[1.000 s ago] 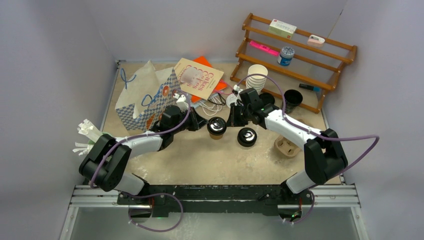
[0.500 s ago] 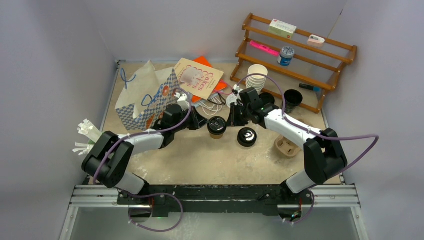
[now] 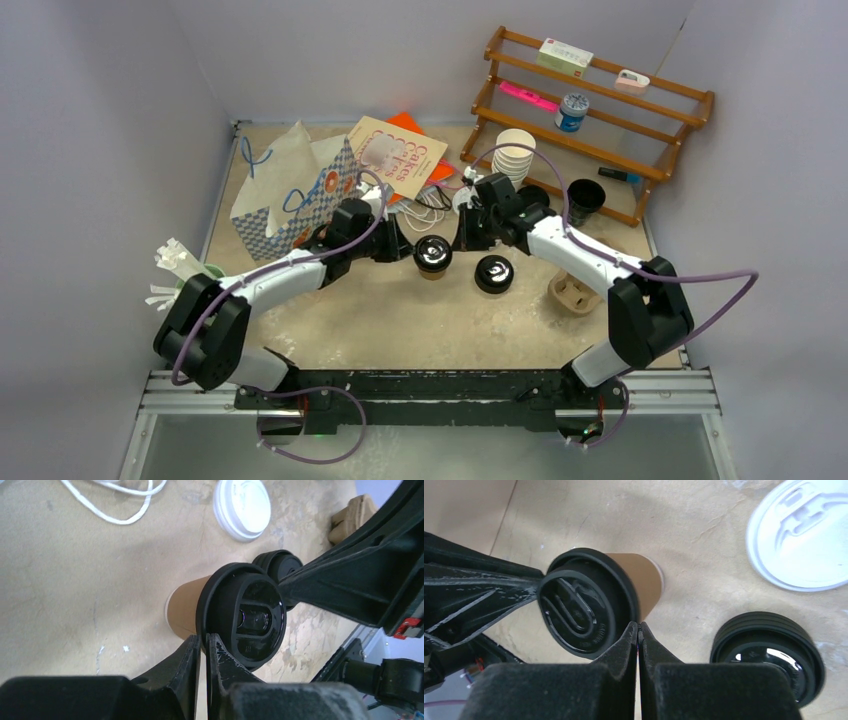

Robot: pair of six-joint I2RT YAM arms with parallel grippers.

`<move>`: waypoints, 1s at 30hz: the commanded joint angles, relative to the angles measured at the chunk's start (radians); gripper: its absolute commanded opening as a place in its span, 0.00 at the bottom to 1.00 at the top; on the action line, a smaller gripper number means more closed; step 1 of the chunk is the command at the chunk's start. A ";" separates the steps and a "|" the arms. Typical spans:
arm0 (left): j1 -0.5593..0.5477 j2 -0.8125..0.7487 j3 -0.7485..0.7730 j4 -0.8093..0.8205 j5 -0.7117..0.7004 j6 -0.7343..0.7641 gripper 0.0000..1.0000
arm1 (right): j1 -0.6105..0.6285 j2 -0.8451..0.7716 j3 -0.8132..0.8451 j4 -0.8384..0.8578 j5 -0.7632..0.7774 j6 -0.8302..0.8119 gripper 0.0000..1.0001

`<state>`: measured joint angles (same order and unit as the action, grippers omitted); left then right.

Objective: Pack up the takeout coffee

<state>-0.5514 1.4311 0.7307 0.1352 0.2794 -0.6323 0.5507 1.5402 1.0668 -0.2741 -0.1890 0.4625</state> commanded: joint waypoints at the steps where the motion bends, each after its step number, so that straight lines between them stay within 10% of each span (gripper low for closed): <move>1: -0.004 -0.018 0.029 -0.265 -0.042 0.071 0.15 | -0.004 -0.014 0.058 -0.089 0.062 -0.044 0.02; 18: -0.006 -0.116 0.025 -0.158 0.028 0.024 0.38 | -0.003 -0.072 0.047 -0.103 0.006 -0.095 0.34; 27: -0.009 -0.163 0.001 -0.180 -0.010 0.041 0.38 | 0.219 -0.196 -0.130 -0.035 -0.067 -0.156 0.96; 30: -0.009 -0.241 -0.014 -0.243 -0.064 0.061 0.43 | 0.297 -0.222 -0.157 0.014 -0.001 -0.111 0.99</move>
<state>-0.5568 1.2953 0.7353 -0.0547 0.2760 -0.6048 0.7586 1.3643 0.9298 -0.3264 -0.2314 0.3397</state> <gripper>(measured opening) 0.398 0.979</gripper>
